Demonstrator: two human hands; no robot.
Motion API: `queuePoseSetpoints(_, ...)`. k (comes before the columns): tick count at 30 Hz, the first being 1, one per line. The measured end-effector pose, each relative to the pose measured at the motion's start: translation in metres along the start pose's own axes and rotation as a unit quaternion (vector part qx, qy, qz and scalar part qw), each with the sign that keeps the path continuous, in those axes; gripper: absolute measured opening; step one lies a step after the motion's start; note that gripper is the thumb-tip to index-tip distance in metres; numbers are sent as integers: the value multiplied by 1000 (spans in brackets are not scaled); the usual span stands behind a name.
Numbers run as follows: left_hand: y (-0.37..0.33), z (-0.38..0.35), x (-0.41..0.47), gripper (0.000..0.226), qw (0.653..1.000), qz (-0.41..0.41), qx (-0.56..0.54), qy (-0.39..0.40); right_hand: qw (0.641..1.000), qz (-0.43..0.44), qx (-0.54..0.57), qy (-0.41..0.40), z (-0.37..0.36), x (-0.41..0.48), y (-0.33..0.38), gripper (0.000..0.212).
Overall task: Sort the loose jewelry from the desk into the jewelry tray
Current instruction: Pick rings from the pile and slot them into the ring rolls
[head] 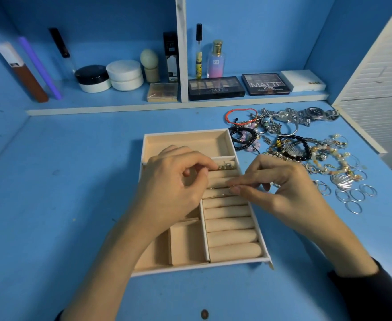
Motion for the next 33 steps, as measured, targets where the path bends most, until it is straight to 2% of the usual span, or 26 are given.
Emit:
queuePoseSetpoints(6, 2, -2, 0, 18, 1000, 11, 10, -9, 999, 22, -33, 29, -3, 1, -1, 15)
queuePoseSetpoints(14, 5, -3, 1, 19, 1000, 17, -3, 16, 999, -14, -12, 47, 0, -1, -1, 15)
queuePoseSetpoints(21, 5, -5, 0, 15, 999, 21, 0, 43, 998, -22, -34, 47, 1, 0, -4, 2)
queuePoseSetpoints(27, 2, -15, -3, 13, 992, 8, 69, 104, 997, -19, -55, 57, -1, 0, -5, 3)
queuePoseSetpoints(33, 0, -19, -5, 12, 989, -5, 107, 100, 998, -41, -16, 46, -1, -1, -7, 3)
Point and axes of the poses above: each hand's wrist, its own x-axis towards the middle knuckle, its own z-axis out of the back of the hand, y = z × x, the point moved 6 cm from there along x, towards the middle knuckle, and after that the axes turned 13 degrees about z, right-handed, at the moved point
